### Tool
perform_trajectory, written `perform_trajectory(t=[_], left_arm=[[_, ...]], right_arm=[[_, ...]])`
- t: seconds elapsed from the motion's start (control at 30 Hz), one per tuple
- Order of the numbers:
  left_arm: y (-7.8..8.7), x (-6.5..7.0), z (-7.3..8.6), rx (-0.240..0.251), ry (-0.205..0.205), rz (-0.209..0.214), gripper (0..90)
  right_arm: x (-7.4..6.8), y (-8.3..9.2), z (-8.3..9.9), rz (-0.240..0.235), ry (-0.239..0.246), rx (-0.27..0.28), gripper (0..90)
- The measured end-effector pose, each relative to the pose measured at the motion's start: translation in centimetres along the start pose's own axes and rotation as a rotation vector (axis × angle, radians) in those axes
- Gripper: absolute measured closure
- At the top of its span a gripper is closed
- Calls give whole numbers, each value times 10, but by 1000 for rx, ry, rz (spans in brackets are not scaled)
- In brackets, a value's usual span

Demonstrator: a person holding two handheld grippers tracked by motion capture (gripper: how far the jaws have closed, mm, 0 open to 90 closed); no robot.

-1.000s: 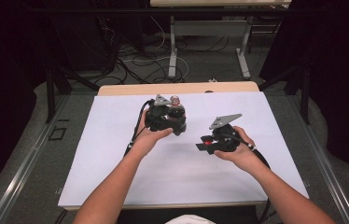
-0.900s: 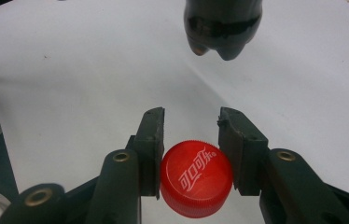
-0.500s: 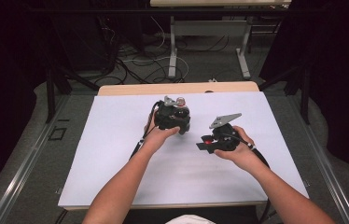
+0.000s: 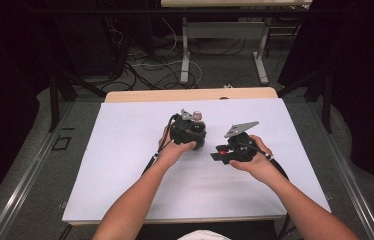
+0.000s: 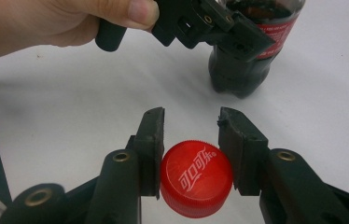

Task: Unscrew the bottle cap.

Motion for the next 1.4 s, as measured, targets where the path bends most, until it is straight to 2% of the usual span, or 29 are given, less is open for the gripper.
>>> perform_trajectory(t=[0.13, 0.37, 0.53, 0.8, 0.97, 1.13, 1.17, 1.2, 1.33, 1.37, 1.4], left_arm=[[0, -2, 0, -1, -7, -4, 296], [-1, -7, -1, 12, 11, -13, 296], [0, -7, 0, 0, 5, -2, 292], [0, -6, 2, -8, -8, -8, 287], [0, -6, 2, -11, 11, -5, 282], [2, -9, 2, -11, 30, -7, 223], [4, -9, 2, -13, 40, -4, 207], [5, -9, 1, -2, 56, 3, 193], [12, -10, -1, 7, 75, 28, 138], [13, -10, 0, 5, 87, 39, 99], [15, -11, 1, -9, 93, 44, 60]], right_arm=[[1, -1, 1, 3, 3, -3, 607], [3, -1, 0, 11, 8, 5, 607], [2, -1, 0, 1, 3, -1, 607], [1, -3, 0, 7, 7, 3, 607], [2, -3, 0, 2, 3, 0, 607], [2, -5, 0, 4, -3, -1, 607], [2, -4, 0, 0, 1, -15, 607], [2, -6, 0, 1, 1, -5, 607], [3, -10, -1, 14, 9, 2, 607], [3, -9, -1, 3, 6, -20, 607], [2, -11, -2, 8, 0, -6, 607]])
Point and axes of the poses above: each handheld gripper's, and its own axes: y roughly backward along the jaws, z roughly out of its underside, x roughly to its right, the point moved 8 cm from there along -y, roughly forward along the jaws, and after that the axes turned 9 degrees about y, right-handed, at the moved point
